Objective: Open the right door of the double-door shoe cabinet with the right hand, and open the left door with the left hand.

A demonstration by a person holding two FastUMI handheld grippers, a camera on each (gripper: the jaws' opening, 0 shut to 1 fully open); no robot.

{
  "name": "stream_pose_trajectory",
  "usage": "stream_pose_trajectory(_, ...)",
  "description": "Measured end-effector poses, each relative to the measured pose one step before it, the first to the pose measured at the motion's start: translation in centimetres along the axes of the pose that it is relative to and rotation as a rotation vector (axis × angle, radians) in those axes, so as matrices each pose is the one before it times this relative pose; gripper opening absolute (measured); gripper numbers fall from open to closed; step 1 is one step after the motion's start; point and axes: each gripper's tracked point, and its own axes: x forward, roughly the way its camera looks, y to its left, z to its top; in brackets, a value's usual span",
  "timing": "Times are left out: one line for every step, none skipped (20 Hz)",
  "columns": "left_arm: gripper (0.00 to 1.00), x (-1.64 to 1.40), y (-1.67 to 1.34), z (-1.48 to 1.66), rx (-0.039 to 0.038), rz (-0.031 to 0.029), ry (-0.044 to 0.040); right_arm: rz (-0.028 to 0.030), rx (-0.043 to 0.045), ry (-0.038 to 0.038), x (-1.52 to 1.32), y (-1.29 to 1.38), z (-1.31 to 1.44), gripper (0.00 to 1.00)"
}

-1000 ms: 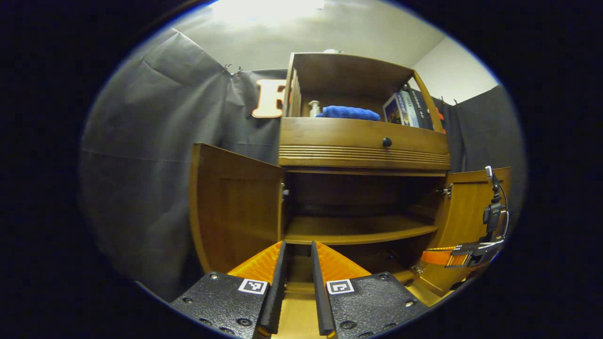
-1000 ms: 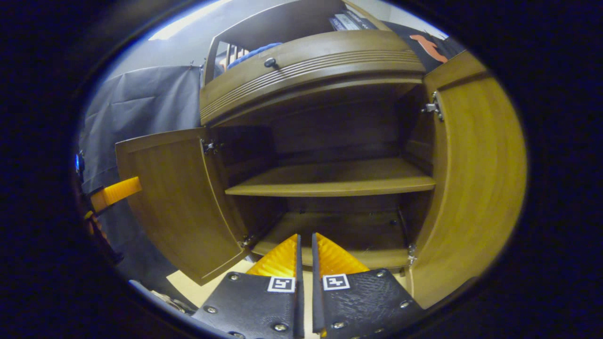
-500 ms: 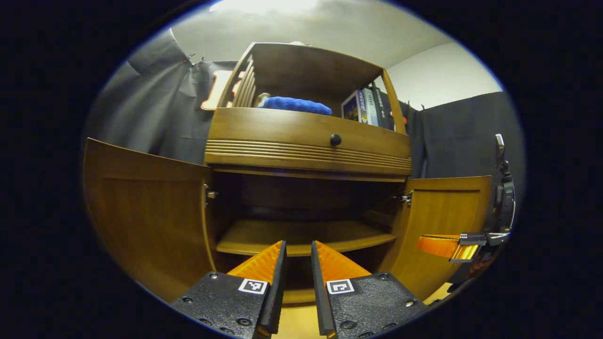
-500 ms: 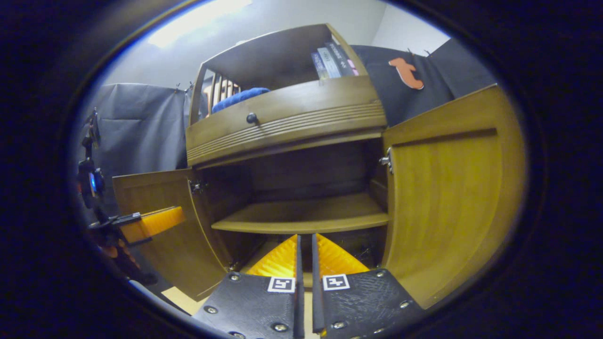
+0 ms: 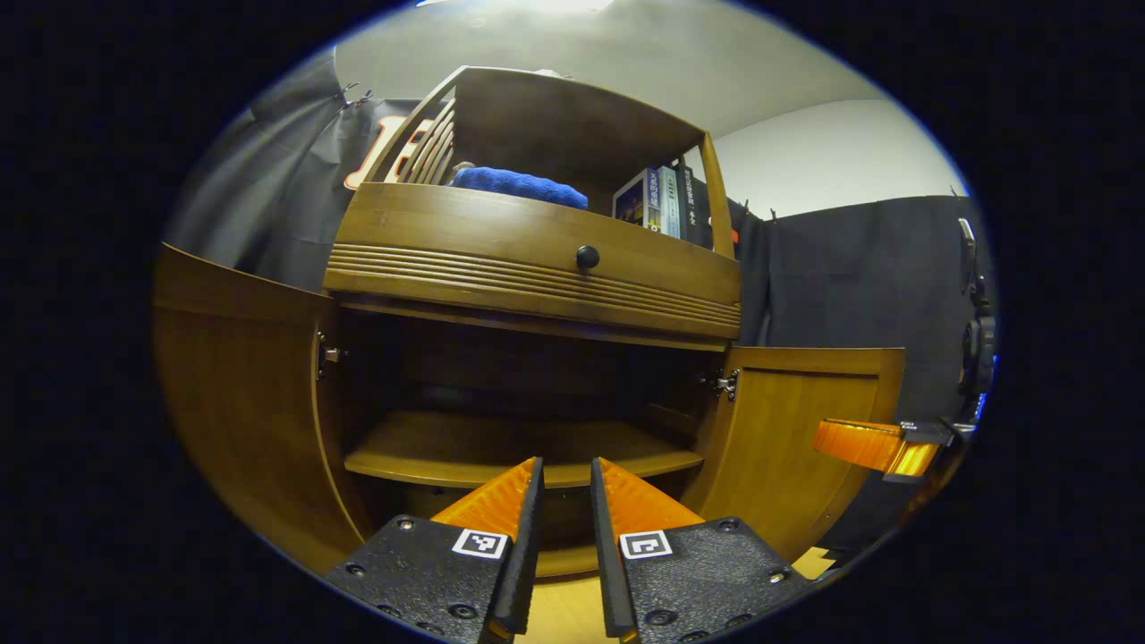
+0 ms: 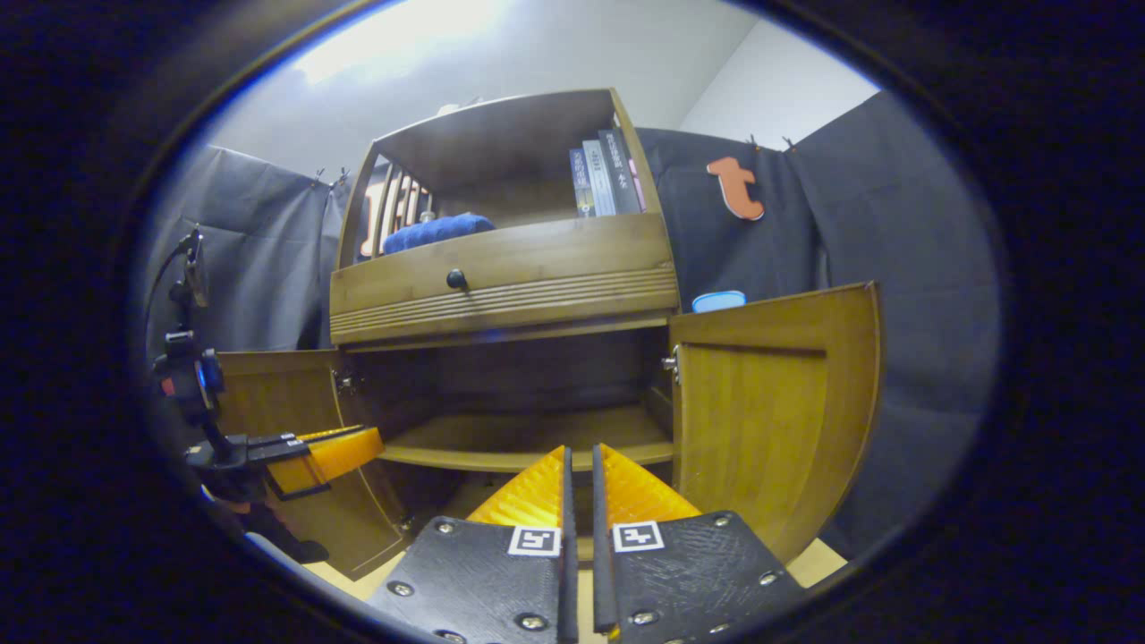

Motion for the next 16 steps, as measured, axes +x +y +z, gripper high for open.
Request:
stream_pose_trajectory(0.32, 0.085, -0.344, 0.054, 0.01008, -0.01416, -0.00176, -0.01565, -0.00102, -0.01167, -0.160, -0.186, 0.332, 0.00)
stream_pose_trajectory(0.24, 0.189, -0.312, 0.103, 0.00688, -0.01199, -0.00179, -0.01058, 0.00059, -0.00964, -0.395, -0.126, 0.392, 0.00)
stream_pose_trajectory(0.40, -0.025, -0.461, 0.133, 0.00331, -0.01595, -0.00528, -0.01468, -0.00027, -0.01020, -0.436, -0.126, 0.290, 0.11)
stream_pose_trajectory(0.37, 0.056, -0.400, 0.259, 0.00150, -0.01594, -0.00794, 0.00096, 0.00284, -0.00889, -0.228, 0.000, 0.155, 0.11)
stream_pose_trajectory(0.45, 0.010, -0.489, 0.103, 0.00156, -0.01732, -0.00346, -0.00992, 0.00107, -0.00412, -0.245, 0.088, 0.025, 0.17)
stream_pose_trajectory(0.53, 0.063, -0.384, 0.178, 0.00185, -0.00941, -0.00596, -0.00352, -0.00097, -0.00548, -0.463, -0.072, 0.182, 0.23)
stream_pose_trajectory(0.67, -0.024, -0.205, 0.252, 0.00338, -0.00529, -0.00913, 0.01080, 0.00047, -0.00382, -0.101, 0.420, 0.040, 0.41)
stream_pose_trajectory(0.82, 0.872, -0.128, 0.082, -0.00126, -0.00808, -0.00637, 0.00311, -0.00169, -0.00355, -0.301, 0.127, 0.031, 0.59)
stream_pose_trajectory(0.96, -0.887, -0.215, 0.255, -0.00310, -0.00065, -0.01182, -0.00124, -0.00723, -0.00831, -0.815, -0.013, 0.327, 0.78)
stream_pose_trajectory(0.94, 0.123, -0.134, 0.179, -0.00546, -0.00401, -0.00913, -0.00614, -0.01202, -0.01005, 0.543, -0.039, -0.094, 0.96)
stream_pose_trajectory(0.94, -0.106, -0.120, 0.051, -0.00382, -0.00239, -0.00213, -0.00126, -0.01026, -0.00712, -0.069, 0.059, 0.091, 0.96)
stream_pose_trajectory(0.92, -0.023, 0.022, 0.088, -0.00143, -0.00037, 0.00052, -0.00051, -0.00589, -0.00250, -0.234, 0.129, 0.062, 0.98)
stream_pose_trajectory(0.92, -0.078, 0.027, 0.047, 0.00064, -0.00161, -0.00089, 0.00081, -0.00176, 0.00025, -0.063, 0.072, 0.063, 0.98)
stream_pose_trajectory(0.95, 0.043, -0.063, 0.124, 0.00459, -0.00369, -0.00153, 0.00120, 0.00025, -0.00196, -0.090, 0.118, 0.055, 0.99)
stream_pose_trajectory(0.95, -0.041, -0.030, 0.094, 0.00660, -0.00351, -0.00376, -0.00012, -0.00038, -0.00418, -0.110, 0.051, 0.125, 0.98)
stream_pose_trajectory(0.92, -0.074, -0.084, 0.186, 0.00773, -0.00492, -0.00417, -0.00221, -0.00315, -0.00586, 0.006, -0.086, 0.184, 0.98)
